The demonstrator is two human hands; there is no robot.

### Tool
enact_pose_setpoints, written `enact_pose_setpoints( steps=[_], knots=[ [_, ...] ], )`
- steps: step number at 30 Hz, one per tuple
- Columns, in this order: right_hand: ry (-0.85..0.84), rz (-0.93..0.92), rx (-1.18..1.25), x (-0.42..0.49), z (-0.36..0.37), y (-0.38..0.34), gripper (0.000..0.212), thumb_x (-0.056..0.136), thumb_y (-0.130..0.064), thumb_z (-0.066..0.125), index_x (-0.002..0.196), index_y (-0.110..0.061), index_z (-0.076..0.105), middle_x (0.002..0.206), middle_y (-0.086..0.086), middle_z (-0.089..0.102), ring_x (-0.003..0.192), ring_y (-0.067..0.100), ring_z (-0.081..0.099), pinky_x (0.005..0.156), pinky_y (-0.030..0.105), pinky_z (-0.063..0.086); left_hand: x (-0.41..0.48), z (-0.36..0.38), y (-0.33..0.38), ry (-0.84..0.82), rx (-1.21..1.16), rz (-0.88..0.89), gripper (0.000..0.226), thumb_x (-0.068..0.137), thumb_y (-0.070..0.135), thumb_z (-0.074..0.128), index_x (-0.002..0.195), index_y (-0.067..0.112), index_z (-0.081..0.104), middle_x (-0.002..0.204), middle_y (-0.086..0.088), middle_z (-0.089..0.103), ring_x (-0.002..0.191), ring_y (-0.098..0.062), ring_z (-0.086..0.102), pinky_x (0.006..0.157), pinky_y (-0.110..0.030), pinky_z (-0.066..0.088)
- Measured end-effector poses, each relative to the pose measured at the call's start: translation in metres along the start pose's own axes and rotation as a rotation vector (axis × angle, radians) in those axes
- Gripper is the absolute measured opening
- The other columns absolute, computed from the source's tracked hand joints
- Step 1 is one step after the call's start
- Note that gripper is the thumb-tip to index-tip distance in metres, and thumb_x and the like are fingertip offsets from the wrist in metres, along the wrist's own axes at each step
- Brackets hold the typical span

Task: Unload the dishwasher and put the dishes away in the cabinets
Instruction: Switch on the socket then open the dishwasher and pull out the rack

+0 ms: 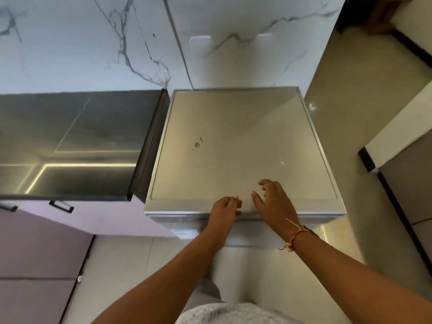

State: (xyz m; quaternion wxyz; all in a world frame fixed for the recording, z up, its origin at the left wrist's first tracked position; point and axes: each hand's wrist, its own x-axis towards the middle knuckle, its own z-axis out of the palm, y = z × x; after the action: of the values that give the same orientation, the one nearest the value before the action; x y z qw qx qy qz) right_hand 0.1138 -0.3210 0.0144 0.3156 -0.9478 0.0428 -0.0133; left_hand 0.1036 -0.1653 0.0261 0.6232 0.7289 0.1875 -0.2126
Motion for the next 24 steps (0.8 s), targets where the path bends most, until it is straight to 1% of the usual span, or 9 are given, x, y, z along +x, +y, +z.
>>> enact_pose_setpoints(
  steps=[2, 4, 7, 9, 12, 14, 18, 20, 24],
  knots=[
    [0.029, 0.133, 0.156, -0.029, 0.011, 0.007, 0.025, 0.096, -0.040, 0.057, 0.107, -0.018, 0.058, 0.101, 0.002, 0.060, 0.086, 0.020, 0.061, 0.073, 0.032, 0.053, -0.017, 0.002, -0.024, 0.031, -0.222, -0.195, 0.036, 0.102, 0.037, 0.046, 0.107, 0.007, 0.065, 0.100, -0.009, 0.070, 0.086, -0.020, 0.066, 0.077, -0.032, 0.052],
    [0.011, 0.380, 0.396, -0.055, 0.026, 0.010, 0.022, 0.097, -0.039, 0.055, 0.094, -0.017, 0.059, 0.086, 0.002, 0.065, 0.076, 0.021, 0.064, 0.072, 0.039, 0.057, -0.027, 0.000, -0.049, 0.059, -0.400, -0.309, 0.038, 0.102, 0.040, 0.046, 0.106, 0.005, 0.062, 0.094, -0.010, 0.067, 0.083, -0.020, 0.066, 0.073, -0.031, 0.051],
    [-0.124, 0.845, 0.931, -0.067, 0.042, 0.002, 0.031, 0.101, -0.041, 0.049, 0.095, -0.013, 0.060, 0.091, 0.009, 0.068, 0.080, 0.019, 0.067, 0.085, 0.041, 0.056, -0.024, -0.003, -0.069, 0.040, -0.605, -0.360, 0.042, 0.100, 0.045, 0.047, 0.105, 0.005, 0.058, 0.100, -0.012, 0.063, 0.092, -0.023, 0.064, 0.083, -0.032, 0.052],
    [-0.156, 0.986, 1.268, -0.064, 0.052, -0.001, 0.033, 0.101, -0.043, 0.048, 0.102, -0.012, 0.058, 0.100, 0.011, 0.064, 0.094, 0.022, 0.063, 0.096, 0.041, 0.050, -0.017, -0.003, -0.074, 0.030, -0.704, -0.370, 0.041, 0.099, 0.045, 0.047, 0.100, 0.005, 0.057, 0.106, -0.014, 0.063, 0.097, -0.024, 0.064, 0.089, -0.035, 0.051],
    [-0.051, 1.040, 1.563, -0.055, 0.070, -0.002, 0.041, 0.100, -0.044, 0.049, 0.122, -0.011, 0.059, 0.118, 0.012, 0.062, 0.114, 0.024, 0.059, 0.099, 0.037, 0.047, -0.001, -0.002, -0.080, 0.035, -0.859, -0.363, 0.049, 0.096, 0.047, 0.052, 0.113, 0.002, 0.058, 0.119, -0.018, 0.063, 0.109, -0.027, 0.063, 0.090, -0.037, 0.053],
    [0.000, 1.017, 1.725, -0.051, 0.081, -0.004, 0.046, 0.100, -0.046, 0.048, 0.131, -0.014, 0.059, 0.130, 0.010, 0.062, 0.122, 0.023, 0.058, 0.101, 0.036, 0.045, 0.005, 0.002, -0.079, 0.013, -0.944, -0.336, 0.054, 0.094, 0.048, 0.053, 0.123, 0.002, 0.058, 0.119, -0.016, 0.065, 0.113, -0.026, 0.063, 0.091, -0.035, 0.052],
    [0.115, 1.010, 1.921, -0.049, 0.092, -0.007, 0.046, 0.095, -0.055, 0.053, 0.119, -0.018, 0.063, 0.127, 0.010, 0.062, 0.113, 0.023, 0.061, 0.099, 0.037, 0.049, 0.011, 0.008, -0.084, -0.007, -1.117, -0.313, 0.048, 0.094, 0.045, 0.056, 0.121, 0.006, 0.061, 0.108, -0.011, 0.067, 0.106, -0.021, 0.063, 0.092, -0.030, 0.051],
    [0.170, 1.007, 1.968, -0.048, 0.092, -0.007, 0.044, 0.092, -0.058, 0.056, 0.114, -0.021, 0.064, 0.127, 0.010, 0.062, 0.117, 0.024, 0.060, 0.100, 0.041, 0.049, 0.013, 0.007, -0.087, -0.004, -1.171, -0.292, 0.042, 0.095, 0.040, 0.057, 0.122, 0.008, 0.061, 0.107, -0.009, 0.067, 0.104, -0.020, 0.062, 0.091, -0.031, 0.051],
    [0.211, 1.010, 1.980, -0.048, 0.092, -0.006, 0.052, 0.090, -0.060, 0.057, 0.120, -0.018, 0.062, 0.125, 0.010, 0.063, 0.116, 0.026, 0.061, 0.098, 0.043, 0.050, 0.018, 0.007, -0.091, -0.011, -1.208, -0.268, 0.049, 0.094, 0.036, 0.059, 0.135, 0.010, 0.054, 0.113, -0.008, 0.065, 0.108, -0.021, 0.061, 0.089, -0.033, 0.052]
  ],
)
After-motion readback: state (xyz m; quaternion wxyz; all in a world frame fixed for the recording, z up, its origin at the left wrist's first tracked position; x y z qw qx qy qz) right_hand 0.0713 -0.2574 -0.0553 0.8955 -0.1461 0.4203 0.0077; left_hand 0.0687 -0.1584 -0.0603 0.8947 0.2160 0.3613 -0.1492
